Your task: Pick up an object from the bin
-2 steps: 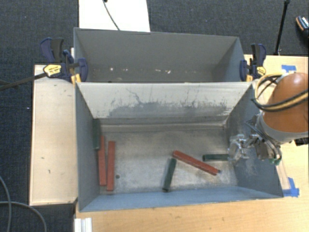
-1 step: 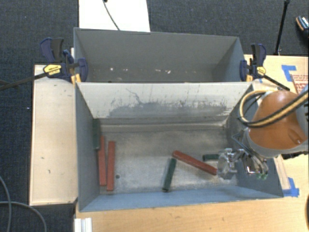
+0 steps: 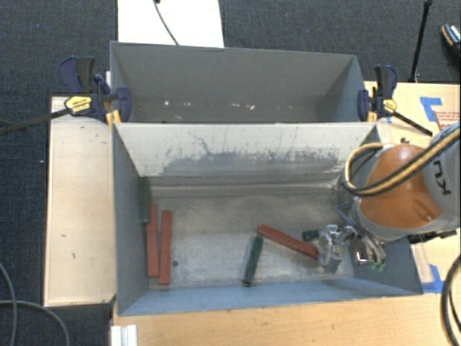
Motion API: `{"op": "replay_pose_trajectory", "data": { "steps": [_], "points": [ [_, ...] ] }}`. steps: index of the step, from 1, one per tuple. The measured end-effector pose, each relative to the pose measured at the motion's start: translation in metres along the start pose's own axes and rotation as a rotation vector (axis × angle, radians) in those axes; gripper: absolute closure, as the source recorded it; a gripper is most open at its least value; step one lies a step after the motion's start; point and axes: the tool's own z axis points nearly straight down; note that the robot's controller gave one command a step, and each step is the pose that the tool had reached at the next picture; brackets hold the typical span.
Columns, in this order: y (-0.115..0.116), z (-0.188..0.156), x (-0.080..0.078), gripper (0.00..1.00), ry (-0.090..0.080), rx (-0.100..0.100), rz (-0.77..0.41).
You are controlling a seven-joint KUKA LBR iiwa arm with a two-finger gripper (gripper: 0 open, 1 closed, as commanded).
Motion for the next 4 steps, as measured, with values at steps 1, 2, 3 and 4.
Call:
{"op": "replay_pose_trajectory", "data": {
  "steps": [1,2,3,4],
  "points": [
    [-0.011,-0.024,-0.083,1.00,-0.012,0.001,0.045],
    [0.042,-0.003,-0.044,1.00,-0.006,0.001,0.030],
    [-0.003,-0.030,-0.007,1.00,0.000,0.002,-0.083],
    [-0.021,-0.072,-0.019,1.00,-0.007,0.002,-0.045]
  ]
}}
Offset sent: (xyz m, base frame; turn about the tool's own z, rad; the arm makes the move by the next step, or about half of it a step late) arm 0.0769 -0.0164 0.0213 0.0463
